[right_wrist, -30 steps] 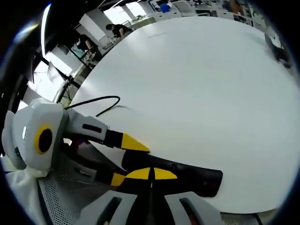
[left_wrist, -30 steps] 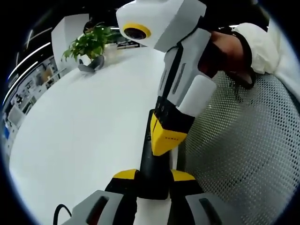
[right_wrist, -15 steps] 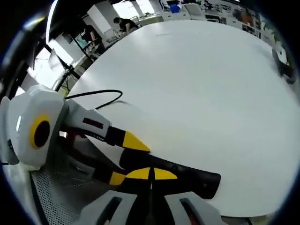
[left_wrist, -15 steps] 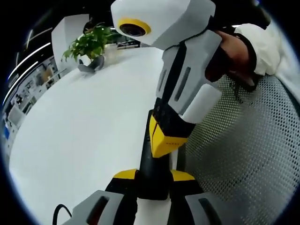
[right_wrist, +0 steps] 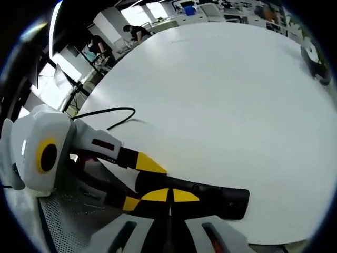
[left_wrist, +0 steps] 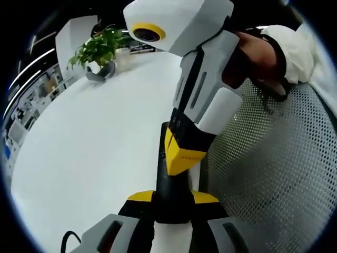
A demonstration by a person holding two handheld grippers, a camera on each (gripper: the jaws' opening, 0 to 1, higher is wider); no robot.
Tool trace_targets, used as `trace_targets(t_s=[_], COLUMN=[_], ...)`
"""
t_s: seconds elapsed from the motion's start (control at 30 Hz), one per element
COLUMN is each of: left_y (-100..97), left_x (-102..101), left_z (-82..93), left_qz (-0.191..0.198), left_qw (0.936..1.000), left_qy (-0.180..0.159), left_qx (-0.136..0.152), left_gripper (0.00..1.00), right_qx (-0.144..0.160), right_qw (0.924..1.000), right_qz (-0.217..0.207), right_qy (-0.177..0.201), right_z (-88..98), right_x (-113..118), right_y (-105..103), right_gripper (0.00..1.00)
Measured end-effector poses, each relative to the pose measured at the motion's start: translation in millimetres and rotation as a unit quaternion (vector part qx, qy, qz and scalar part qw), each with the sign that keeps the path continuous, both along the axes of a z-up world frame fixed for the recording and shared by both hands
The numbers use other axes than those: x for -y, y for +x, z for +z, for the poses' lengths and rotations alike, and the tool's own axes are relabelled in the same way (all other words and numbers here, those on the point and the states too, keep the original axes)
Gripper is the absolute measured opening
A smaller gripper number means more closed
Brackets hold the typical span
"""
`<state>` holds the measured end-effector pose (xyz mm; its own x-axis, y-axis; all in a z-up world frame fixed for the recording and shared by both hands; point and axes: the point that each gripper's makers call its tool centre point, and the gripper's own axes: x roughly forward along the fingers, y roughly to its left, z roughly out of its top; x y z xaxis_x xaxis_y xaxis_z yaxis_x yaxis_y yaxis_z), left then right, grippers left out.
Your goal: Press the specified remote control buttons in sequence, fully releasing each button before pressing the next.
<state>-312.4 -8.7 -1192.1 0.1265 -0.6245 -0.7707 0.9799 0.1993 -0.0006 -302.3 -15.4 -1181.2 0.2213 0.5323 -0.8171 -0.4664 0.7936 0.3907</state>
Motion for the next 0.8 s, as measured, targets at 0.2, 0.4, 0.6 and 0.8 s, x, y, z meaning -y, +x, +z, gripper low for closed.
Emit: trace_targets(t_s=[0.2, 0.4, 0.6, 0.8], left_y=[0.0, 3.9, 4.5, 8.1], left_x=[0.1, -1.9, -1.9, -3.5], left_z=[0.0, 0.1, 0.3, -0.6], left_qz=[-0.002, -0.014, -0.023, -0.036], left_qw=[1.0, 0.9997, 0.9996, 0.999], left_qy=[0.006, 0.019, 0.018, 0.026], left_qx=[-0.001, 0.009, 0.004, 0.006], left_gripper=[0.25, 0.25, 0.24, 0.24], right_qx=[0.017, 0.084, 0.191, 0.262], right_qw=[0.9996, 0.995, 0.9788, 0.9556], right_qz=[-0.021, -0.054, -0.073, -0.135], right_qy=[0.011, 0.01, -0.01, 0.008], right_z=[11.4, 43.0, 75.9, 106.1], right_x=[8.7, 37.4, 73.6, 105.6], right_y=[6.8, 20.5, 31.1, 38.7], right_gripper=[0.02, 0.1, 0.37, 0.67])
